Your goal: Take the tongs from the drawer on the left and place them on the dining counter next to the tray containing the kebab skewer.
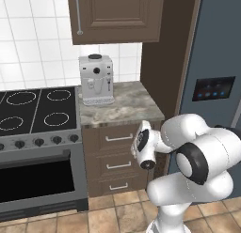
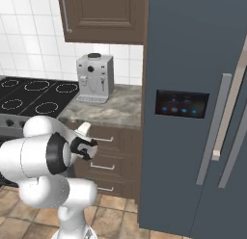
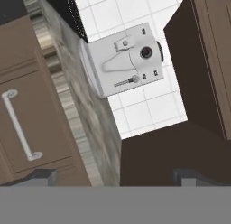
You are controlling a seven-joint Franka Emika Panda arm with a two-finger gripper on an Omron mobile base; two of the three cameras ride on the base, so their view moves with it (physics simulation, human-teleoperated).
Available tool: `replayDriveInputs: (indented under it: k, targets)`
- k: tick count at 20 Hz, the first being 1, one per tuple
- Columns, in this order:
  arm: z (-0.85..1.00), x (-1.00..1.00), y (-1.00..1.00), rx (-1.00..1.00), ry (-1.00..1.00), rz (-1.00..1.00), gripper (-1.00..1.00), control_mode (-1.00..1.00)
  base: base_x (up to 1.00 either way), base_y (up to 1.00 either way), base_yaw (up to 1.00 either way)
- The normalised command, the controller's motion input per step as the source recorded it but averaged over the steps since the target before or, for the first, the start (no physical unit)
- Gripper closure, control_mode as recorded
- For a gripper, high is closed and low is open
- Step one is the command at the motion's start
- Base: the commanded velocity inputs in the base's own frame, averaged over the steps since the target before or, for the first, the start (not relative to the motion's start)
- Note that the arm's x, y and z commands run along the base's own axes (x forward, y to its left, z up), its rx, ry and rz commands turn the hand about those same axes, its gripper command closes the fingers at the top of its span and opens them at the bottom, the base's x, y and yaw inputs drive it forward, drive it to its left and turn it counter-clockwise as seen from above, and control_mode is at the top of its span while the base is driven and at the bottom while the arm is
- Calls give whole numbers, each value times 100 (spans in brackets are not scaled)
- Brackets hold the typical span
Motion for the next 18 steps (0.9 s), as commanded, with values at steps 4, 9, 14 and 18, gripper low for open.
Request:
replayDriveInputs:
  k: [4, 9, 14, 18]
  targets:
    - [0, 0, 0, 0, 0, 0, -100, -100, 0, 0, 0]
    - [0, 0, 0, 0, 0, 0, -100, -100, 0, 0, 0]
    - [-18, -12, 24, -12, 10, 0, -100, -100, 0, 0, 0]
    - [-73, -28, 35, -24, 14, 0, -100, -100, 0, 0, 0]
